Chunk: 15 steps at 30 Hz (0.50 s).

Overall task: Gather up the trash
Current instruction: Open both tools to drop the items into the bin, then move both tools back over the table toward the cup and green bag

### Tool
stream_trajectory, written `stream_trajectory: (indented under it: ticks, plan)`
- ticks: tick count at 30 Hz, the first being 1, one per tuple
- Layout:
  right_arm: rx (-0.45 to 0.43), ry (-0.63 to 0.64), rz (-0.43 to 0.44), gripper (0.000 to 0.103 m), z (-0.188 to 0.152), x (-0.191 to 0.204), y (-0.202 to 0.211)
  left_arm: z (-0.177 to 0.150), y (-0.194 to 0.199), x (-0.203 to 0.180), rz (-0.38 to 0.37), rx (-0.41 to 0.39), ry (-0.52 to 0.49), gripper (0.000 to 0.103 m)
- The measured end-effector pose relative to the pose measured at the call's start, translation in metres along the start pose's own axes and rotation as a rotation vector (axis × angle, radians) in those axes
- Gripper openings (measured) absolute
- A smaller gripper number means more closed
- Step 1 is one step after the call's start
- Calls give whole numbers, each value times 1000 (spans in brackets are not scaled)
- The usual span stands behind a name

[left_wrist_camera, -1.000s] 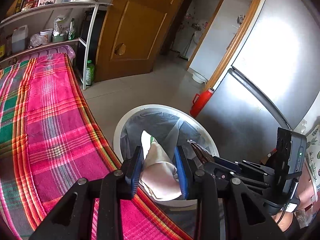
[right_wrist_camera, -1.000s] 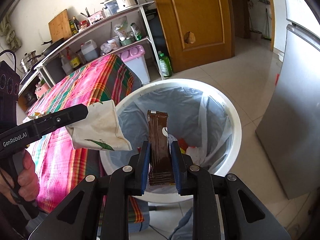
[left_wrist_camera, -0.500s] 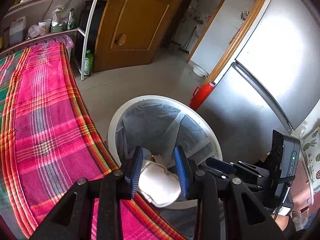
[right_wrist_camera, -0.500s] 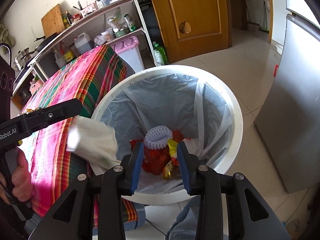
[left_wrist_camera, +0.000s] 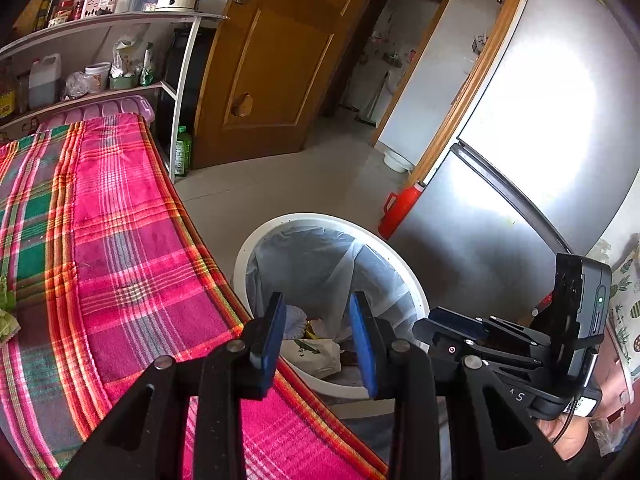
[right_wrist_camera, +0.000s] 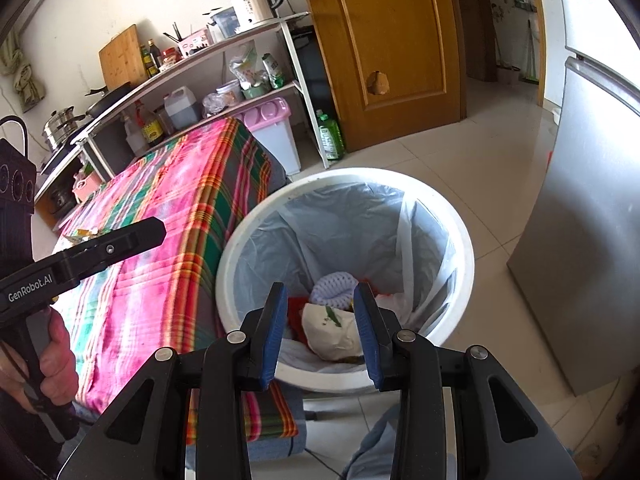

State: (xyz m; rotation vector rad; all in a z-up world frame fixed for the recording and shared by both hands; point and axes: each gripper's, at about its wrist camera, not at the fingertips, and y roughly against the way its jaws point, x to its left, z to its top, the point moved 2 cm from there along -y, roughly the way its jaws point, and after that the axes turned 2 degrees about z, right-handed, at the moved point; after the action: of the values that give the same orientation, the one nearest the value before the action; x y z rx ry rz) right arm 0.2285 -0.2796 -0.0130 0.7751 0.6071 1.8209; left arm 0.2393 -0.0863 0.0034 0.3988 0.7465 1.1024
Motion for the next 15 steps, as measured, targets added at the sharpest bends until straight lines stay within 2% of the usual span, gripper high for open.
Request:
stream_trajectory:
  ticks: [15]
  plan:
    - [-58, 106, 77, 36, 0, 61, 28, -16, 69, 18, 85, -115, 2, 35]
